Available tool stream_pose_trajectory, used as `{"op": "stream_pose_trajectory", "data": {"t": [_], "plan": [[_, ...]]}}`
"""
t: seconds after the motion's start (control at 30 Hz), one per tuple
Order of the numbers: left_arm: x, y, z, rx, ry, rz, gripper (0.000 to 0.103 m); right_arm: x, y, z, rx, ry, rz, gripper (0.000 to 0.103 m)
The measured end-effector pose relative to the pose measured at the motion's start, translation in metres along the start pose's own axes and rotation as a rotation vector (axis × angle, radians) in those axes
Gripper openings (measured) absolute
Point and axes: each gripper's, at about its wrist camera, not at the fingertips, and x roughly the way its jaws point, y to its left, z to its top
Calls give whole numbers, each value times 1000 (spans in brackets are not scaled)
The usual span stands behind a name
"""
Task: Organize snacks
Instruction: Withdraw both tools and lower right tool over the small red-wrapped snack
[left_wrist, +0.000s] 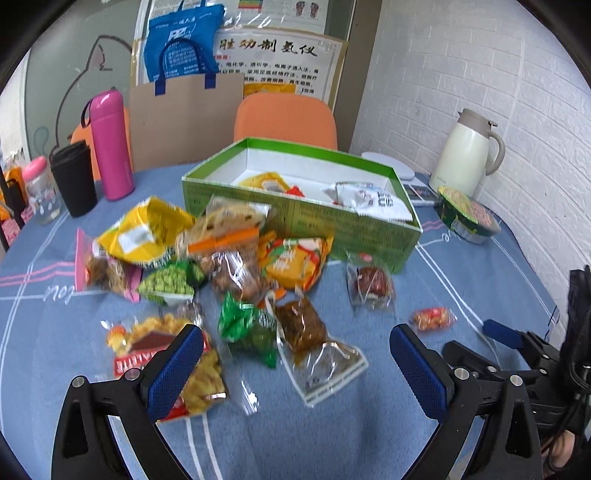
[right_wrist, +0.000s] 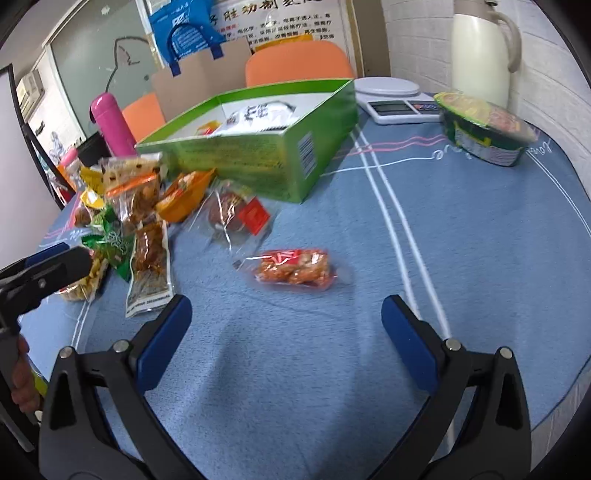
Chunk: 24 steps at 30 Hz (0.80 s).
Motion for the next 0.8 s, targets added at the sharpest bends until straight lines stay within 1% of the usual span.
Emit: {"op": "stream_pose_trajectory", "data": {"t": [0.07,0.13,0.17,0.2,0.27,0.37,0.43,0.5,0.57,0.73,0.8], "plan": [[0,2,-6,-3,16,-2,103,4,4,2,-8,-4,-5,101],[-1,4,-12,-5,25,-15,103,7,4,6,-16,-9,-14,95],[-2,6,-15,-12,32,-25,103,8,4,7,-15,-6,-17,90],[-3,7,-17,-17,36,-34,103,9,3,8,-15,2,-26,76],[-3,7,-18,-23,38,-56,102,7,2,5,-15,16,-13,55],[-2,5,-16,-18,36,-72,100,1,4,1,-30,28,-15,54],[1,2,-15,-11,44,-87,94,-3,5,0,-32,28,-3,54],[7,-1,-14,-7,55,-88,93,-7,5,-2,-28,25,23,54],[13,-4,-12,-4,61,-89,93,-9,4,-2,-26,19,18,54],[25,-11,0,17,52,-70,93,-14,0,0,-13,8,19,53],[34,-11,2,25,63,-44,88,-13,-1,-1,-9,10,20,54]]}}
